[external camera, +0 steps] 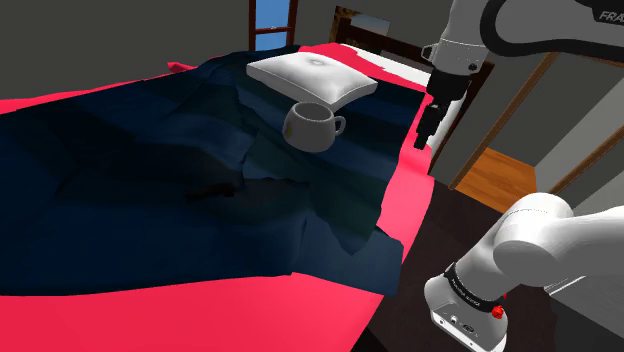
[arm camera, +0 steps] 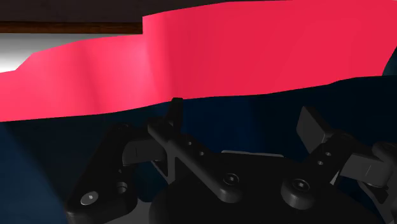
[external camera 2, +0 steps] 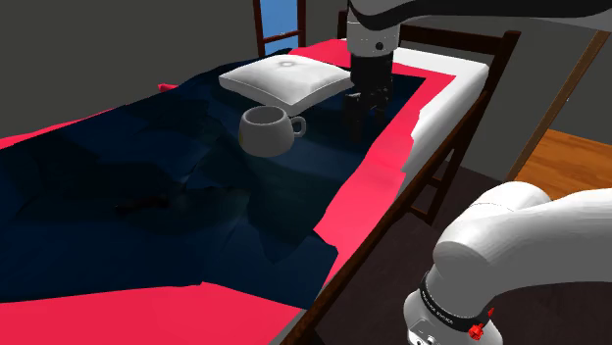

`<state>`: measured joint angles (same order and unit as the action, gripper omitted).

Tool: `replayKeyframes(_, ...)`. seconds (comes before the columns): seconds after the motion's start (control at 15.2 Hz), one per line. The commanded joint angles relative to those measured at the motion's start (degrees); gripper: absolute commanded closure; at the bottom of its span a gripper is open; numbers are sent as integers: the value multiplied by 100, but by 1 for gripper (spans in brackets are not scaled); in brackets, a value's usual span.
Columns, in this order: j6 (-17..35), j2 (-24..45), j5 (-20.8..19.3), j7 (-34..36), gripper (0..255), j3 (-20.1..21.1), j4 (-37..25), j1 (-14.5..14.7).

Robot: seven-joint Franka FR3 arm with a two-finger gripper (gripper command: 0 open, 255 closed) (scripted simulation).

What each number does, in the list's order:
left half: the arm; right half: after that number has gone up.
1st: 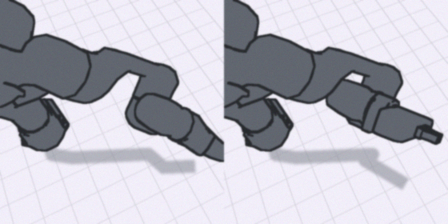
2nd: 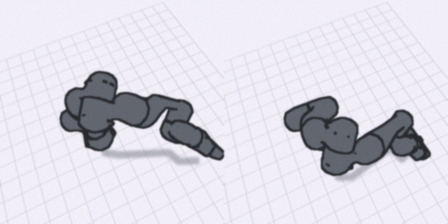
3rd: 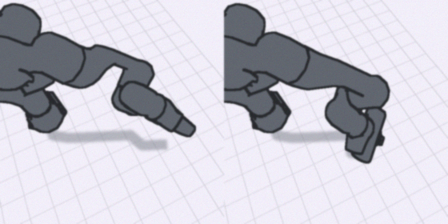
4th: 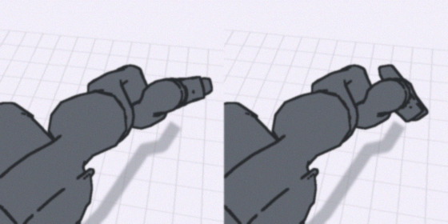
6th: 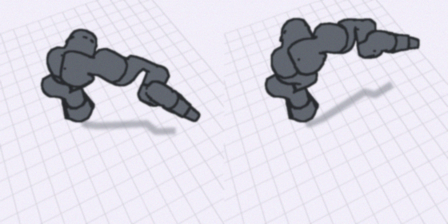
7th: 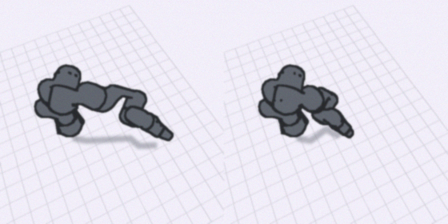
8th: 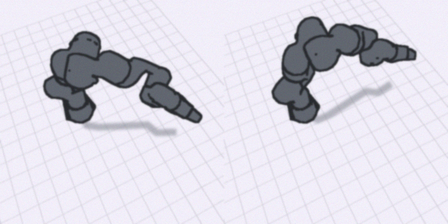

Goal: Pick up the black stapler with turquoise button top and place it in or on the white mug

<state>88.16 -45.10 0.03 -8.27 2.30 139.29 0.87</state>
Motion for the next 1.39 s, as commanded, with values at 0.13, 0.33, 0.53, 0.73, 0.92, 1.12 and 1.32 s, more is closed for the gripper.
replayKeyframes(0.13,252,391,43,-132,0,84,-160,137)
replayKeyframes(0.33,587,970,93,-328,0,217,-437,333)
replayKeyframes(0.53,871,1536,127,-519,0,362,-753,511)
replayKeyframes(0.73,1107,2087,138,-700,0,515,-1105,679)
replayKeyframes(0.92,1296,2623,125,-870,0,680,-1486,835)
replayKeyframes(1.12,1443,3144,84,-1027,0,852,-1894,986)
replayKeyframes(1.32,1551,3653,12,-1169,0,1030,-2325,1137)
